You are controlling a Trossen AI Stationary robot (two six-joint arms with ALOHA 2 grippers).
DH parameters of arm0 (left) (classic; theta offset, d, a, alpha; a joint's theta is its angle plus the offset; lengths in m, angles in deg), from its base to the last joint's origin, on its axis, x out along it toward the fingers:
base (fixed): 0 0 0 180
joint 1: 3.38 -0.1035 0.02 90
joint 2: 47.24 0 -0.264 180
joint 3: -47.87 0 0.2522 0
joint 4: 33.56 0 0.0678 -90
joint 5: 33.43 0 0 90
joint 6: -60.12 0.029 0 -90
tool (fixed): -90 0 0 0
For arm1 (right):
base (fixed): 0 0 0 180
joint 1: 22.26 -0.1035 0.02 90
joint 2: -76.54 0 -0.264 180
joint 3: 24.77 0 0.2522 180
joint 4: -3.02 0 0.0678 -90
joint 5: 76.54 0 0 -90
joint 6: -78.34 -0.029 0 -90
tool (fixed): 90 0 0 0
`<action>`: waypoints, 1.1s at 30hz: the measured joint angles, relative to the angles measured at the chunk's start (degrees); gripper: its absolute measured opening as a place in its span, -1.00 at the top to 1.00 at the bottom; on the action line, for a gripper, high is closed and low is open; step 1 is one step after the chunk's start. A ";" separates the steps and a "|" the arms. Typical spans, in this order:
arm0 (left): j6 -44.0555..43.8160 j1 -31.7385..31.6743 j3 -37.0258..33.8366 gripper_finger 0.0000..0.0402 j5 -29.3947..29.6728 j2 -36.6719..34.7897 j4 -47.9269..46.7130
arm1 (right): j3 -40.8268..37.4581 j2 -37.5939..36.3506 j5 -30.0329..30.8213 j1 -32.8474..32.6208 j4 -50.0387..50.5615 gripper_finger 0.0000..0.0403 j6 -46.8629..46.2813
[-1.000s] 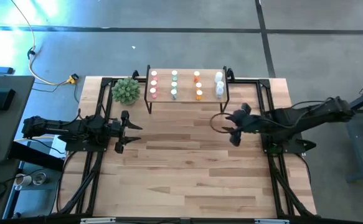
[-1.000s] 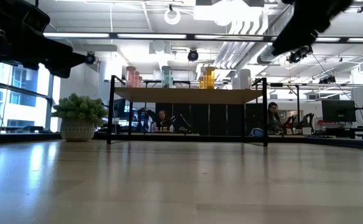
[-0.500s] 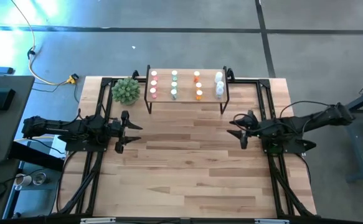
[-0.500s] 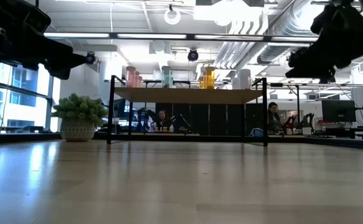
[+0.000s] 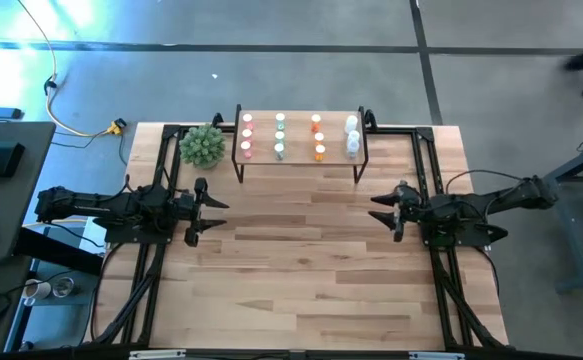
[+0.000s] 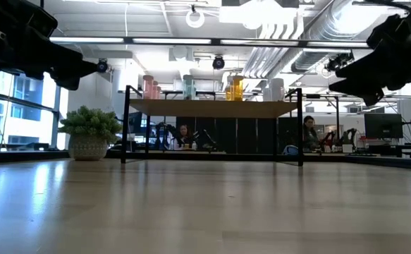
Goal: Pick and place medicine bottles onto shelf by color
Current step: Return to Home Position
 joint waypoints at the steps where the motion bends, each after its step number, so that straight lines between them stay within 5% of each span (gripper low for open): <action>1: -0.05 0.00 0.00 0.03 0.02 0.00 0.00 | 0.00 -0.67 -0.27 0.00 -0.11 -0.07 1.15; 33: 0.01 0.00 0.00 0.03 0.02 0.00 0.00 | -0.04 -2.46 2.28 0.11 0.34 -0.07 4.30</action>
